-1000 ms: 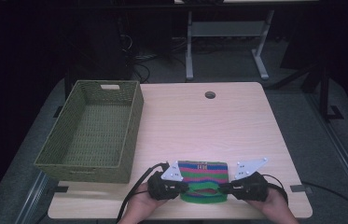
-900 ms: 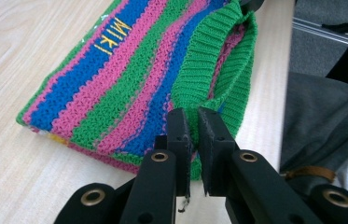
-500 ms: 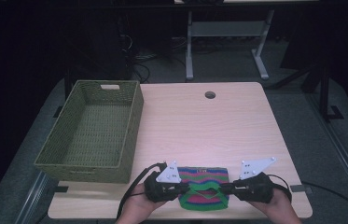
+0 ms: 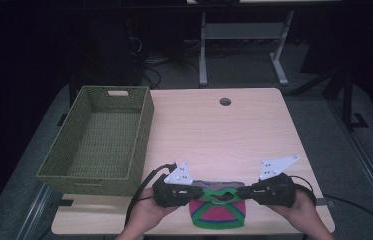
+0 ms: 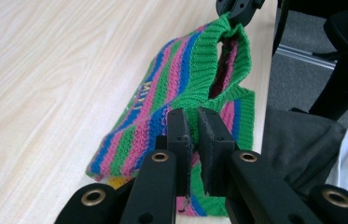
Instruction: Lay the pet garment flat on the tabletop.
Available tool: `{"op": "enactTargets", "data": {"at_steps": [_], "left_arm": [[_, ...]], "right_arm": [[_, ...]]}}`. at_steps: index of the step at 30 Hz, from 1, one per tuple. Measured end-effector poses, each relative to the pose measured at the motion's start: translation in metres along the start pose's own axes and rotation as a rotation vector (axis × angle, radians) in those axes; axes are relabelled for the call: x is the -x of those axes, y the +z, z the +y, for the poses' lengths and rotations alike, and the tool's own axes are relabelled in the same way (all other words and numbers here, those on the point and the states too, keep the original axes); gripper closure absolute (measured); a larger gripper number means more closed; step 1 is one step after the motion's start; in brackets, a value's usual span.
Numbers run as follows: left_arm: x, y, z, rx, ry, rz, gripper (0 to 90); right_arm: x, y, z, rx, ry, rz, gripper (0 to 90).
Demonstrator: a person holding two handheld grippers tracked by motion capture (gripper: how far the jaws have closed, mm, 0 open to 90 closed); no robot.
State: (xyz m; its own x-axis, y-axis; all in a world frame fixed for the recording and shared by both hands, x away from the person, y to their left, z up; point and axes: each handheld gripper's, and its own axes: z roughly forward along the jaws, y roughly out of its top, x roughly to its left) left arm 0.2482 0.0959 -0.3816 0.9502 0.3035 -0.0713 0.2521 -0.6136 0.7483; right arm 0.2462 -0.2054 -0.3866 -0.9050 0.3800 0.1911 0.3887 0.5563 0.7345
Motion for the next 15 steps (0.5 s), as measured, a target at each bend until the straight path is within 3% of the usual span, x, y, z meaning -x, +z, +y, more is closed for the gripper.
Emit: {"op": "enactTargets", "data": {"at_steps": [15], "left_arm": [[-0.015,0.002,0.008,0.012,-0.023,0.014,83.8]], "right_arm": [[0.018,-0.001,0.009,0.000,0.033,-0.004,83.7]]}}
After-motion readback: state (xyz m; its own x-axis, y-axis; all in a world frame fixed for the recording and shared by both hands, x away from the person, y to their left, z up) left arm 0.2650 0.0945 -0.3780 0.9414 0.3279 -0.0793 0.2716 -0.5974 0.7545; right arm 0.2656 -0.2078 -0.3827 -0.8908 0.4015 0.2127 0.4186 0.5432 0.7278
